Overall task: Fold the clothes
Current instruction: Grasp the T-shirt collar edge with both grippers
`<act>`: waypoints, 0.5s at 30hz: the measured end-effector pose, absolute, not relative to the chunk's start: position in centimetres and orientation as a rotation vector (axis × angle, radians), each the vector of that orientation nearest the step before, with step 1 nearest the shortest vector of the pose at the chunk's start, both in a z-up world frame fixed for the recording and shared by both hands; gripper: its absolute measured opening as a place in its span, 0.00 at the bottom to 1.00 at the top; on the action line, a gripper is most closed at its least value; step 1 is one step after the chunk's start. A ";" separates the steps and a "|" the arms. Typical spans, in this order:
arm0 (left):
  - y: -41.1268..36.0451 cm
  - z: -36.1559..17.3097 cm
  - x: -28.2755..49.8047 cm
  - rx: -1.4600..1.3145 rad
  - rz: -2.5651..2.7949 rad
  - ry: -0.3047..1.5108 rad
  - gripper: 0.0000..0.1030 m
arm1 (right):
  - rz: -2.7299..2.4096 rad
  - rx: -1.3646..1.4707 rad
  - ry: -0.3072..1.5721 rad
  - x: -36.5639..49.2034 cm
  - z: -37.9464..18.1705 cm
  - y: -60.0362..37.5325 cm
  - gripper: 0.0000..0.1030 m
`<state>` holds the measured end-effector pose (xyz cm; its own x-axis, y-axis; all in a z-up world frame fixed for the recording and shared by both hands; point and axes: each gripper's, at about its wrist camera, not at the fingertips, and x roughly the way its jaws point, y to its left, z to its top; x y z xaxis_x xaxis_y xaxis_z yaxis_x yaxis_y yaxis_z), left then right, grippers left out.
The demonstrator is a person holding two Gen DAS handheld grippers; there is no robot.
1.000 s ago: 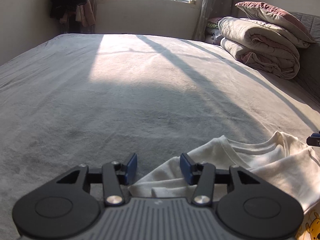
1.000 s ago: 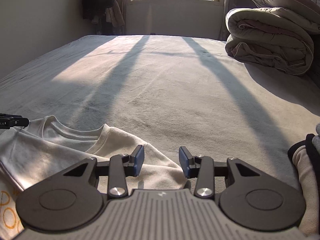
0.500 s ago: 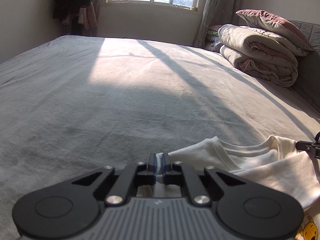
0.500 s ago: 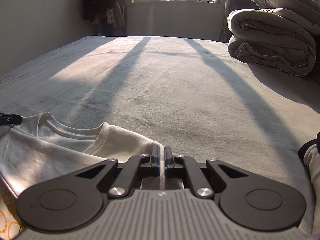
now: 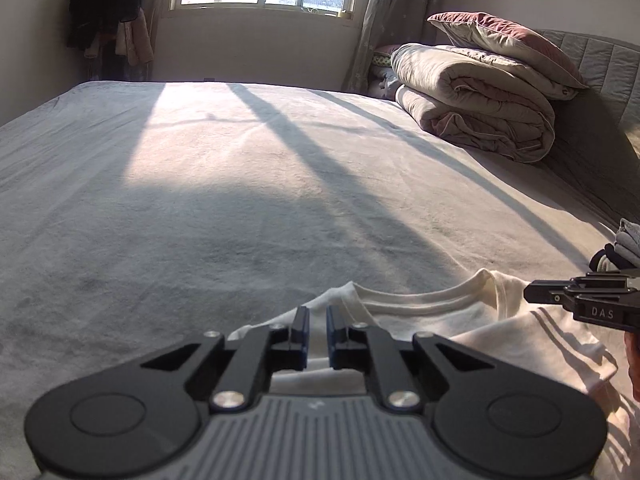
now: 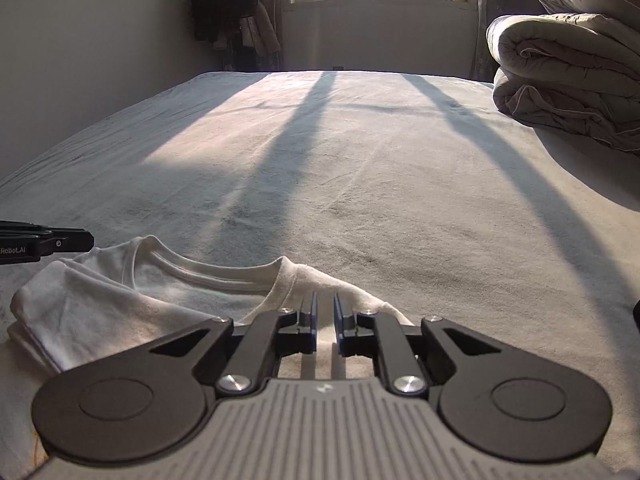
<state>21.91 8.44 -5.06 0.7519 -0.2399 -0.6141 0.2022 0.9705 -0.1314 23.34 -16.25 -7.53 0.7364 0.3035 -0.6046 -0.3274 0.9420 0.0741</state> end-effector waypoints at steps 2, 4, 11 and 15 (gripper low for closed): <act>7.3 -6.5 23.0 -0.035 -0.238 0.720 0.05 | 0.338 -0.084 0.692 24.3 -8.6 -14.9 0.14; 7.0 -7.4 23.5 -0.025 -0.220 0.699 0.05 | 0.322 -0.112 0.694 25.1 -9.4 -14.1 0.10; 7.2 -7.7 23.9 -0.037 -0.208 0.666 0.04 | 0.283 -0.061 0.662 26.8 -10.2 -14.5 0.02; 8.7 -6.6 22.0 -0.125 -0.197 0.658 0.09 | 0.274 -0.021 0.640 25.3 -9.3 -15.4 0.15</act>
